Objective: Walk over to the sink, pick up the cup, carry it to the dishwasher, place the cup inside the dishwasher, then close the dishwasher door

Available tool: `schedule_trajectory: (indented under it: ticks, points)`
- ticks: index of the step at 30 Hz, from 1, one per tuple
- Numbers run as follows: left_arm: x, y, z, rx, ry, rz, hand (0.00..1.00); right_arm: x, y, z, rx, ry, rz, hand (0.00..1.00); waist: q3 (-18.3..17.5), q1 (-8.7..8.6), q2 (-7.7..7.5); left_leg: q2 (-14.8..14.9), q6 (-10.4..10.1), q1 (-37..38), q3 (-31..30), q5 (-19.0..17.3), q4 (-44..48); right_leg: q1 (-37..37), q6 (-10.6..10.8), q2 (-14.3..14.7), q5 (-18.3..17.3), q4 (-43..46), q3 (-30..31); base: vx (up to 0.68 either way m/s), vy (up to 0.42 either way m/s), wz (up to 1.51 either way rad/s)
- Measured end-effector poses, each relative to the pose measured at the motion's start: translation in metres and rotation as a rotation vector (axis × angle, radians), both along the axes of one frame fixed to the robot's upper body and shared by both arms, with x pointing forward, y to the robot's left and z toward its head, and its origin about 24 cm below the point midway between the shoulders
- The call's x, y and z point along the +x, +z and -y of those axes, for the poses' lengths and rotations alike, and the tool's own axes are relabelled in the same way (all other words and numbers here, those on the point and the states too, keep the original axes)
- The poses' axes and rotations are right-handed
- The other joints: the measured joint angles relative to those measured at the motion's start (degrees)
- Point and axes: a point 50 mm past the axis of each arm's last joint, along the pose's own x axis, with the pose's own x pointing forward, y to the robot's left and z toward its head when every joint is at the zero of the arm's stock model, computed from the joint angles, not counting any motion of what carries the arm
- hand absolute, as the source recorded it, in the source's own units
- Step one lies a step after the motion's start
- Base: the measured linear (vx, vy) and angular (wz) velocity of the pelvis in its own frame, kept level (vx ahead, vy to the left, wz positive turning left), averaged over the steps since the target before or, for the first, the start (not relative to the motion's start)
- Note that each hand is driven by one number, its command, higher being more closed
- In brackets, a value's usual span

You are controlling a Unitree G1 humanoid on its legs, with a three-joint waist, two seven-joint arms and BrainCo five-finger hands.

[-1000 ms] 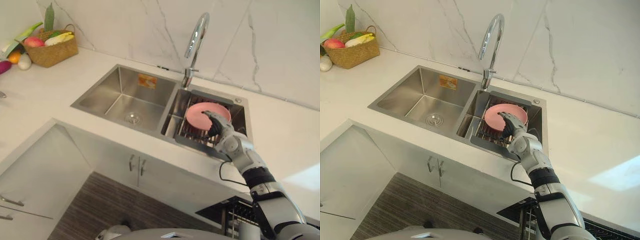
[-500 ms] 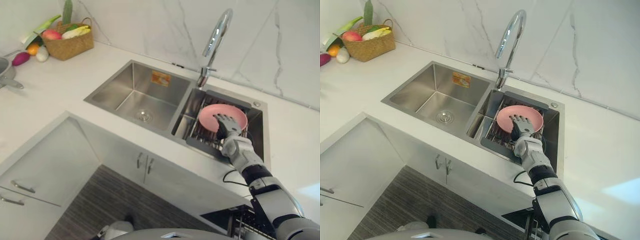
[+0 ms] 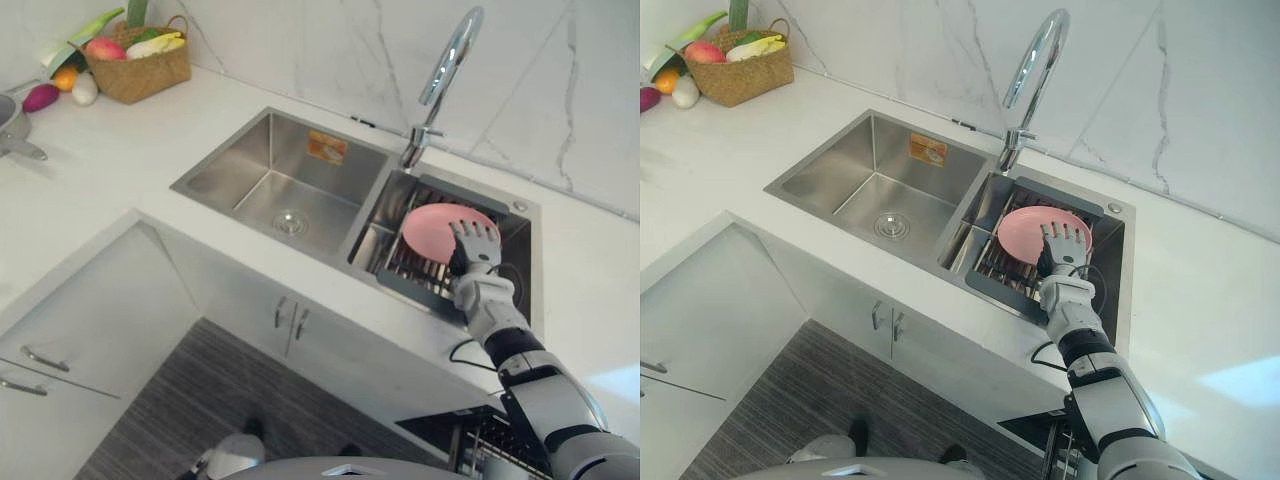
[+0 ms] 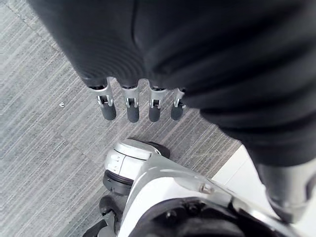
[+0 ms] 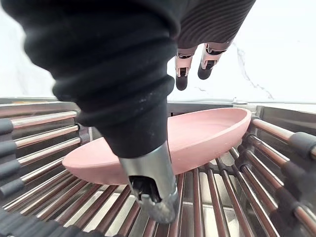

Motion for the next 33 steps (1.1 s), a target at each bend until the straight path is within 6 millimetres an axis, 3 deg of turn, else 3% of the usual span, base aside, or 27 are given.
schedule_trajectory:
  ticks: [11,22,25,33]
  points:
    - [0.002,0.000,-0.001,0.006,-0.003,0.018,0.00,-0.003,-0.011,0.000,-0.012,0.004,-0.087,0.00,0.1,1.73,-0.14,0.3,-0.2,0.0,-0.7,0.5,0.0,0.0,-0.8,0.2,-0.2,1.3,-0.1,0.05,0.003,0.05]
    - [0.003,0.002,-0.005,0.015,-0.005,0.021,0.00,0.003,0.000,0.003,-0.015,0.002,-0.076,0.00,3.0,2.15,-1.19,1.0,-0.1,-1.6,0.4,0.8,0.0,-0.9,-0.1,0.8,-2.0,1.1,2.0,-0.02,0.017,0.08]
    - [0.003,0.003,-0.009,0.014,-0.004,0.019,0.00,0.007,0.010,0.013,-0.008,-0.033,-0.044,0.00,3.9,2.69,-1.65,0.8,-0.1,-3.4,0.2,1.6,0.0,-2.4,-0.7,0.6,-0.9,1.1,2.0,0.08,0.009,0.09]
    - [0.005,0.005,-0.015,0.006,0.017,0.040,0.00,0.015,0.025,0.012,0.000,-0.032,0.045,0.00,6.4,3.13,-2.32,0.4,0.2,-4.1,0.2,2.3,0.0,-3.4,-0.9,0.5,0.3,1.2,2.1,0.04,0.009,0.00]
